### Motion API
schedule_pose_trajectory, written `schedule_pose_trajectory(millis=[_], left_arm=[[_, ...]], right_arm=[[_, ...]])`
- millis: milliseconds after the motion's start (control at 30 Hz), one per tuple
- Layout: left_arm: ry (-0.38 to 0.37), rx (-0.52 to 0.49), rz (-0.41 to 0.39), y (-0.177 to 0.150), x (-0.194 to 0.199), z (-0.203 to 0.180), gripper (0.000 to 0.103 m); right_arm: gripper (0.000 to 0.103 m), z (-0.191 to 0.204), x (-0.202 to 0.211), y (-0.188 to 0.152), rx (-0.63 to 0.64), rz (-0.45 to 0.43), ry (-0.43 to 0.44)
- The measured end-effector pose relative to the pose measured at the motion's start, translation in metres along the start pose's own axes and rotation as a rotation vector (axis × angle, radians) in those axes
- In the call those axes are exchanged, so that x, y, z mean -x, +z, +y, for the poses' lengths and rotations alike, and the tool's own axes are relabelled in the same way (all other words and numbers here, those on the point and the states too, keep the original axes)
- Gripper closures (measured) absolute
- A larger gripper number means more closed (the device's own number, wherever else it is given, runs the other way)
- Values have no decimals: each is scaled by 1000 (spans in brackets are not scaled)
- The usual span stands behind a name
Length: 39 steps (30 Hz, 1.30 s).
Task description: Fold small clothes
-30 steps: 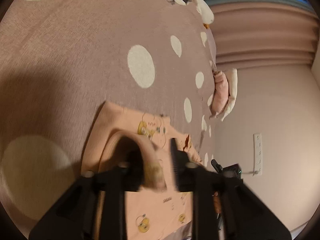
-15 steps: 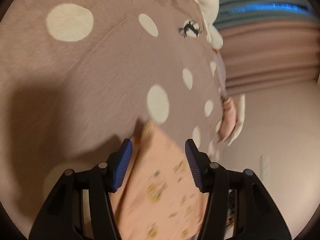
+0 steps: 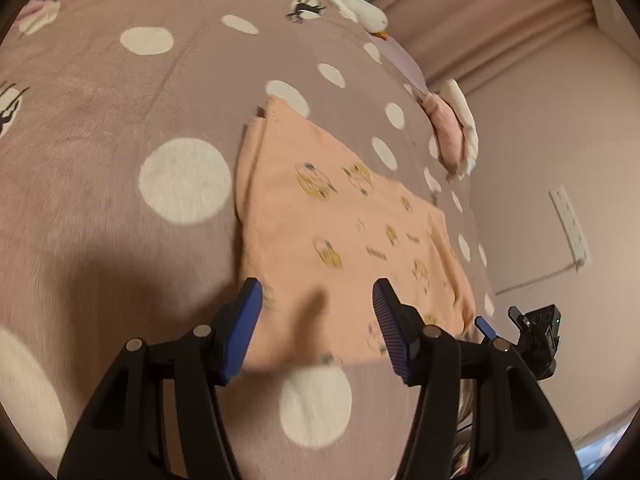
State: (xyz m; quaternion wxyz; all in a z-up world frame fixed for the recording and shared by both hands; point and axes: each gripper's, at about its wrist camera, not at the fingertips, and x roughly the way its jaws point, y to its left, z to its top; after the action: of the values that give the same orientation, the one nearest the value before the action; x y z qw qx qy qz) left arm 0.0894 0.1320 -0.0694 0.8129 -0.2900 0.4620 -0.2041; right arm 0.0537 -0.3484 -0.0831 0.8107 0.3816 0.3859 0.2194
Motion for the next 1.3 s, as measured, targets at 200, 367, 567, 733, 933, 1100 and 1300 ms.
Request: schedule_pose_trajectory(millis=[200,367,567,733,933,1100,1300], left_arm=[[-3,-62,28,-17,-10,-23,44],[-29,-75,67,-23,-28,-37,44],[-20,-66,89,-25,-42,-40,44],[20,-45,102,-27,-50,-29,44],[4,3,110,-25,-54,-15,45],[-1,0,120,-24,-53,-14,46],[-7,2,125,-23,-53,-13,46]], right_arm=[[23,14,-4,-30,97,-56,-109],[42,30,-23,-39,221,-49,-189],[68,29,-38,-36,271,-47,-251],[79,25,-45,-42,289,-8,-304],[94,25,-45,-46,337,25,-340],[96,56,-32,-44,591,6,-472],[97,66,-33,-48,864,82,-643]])
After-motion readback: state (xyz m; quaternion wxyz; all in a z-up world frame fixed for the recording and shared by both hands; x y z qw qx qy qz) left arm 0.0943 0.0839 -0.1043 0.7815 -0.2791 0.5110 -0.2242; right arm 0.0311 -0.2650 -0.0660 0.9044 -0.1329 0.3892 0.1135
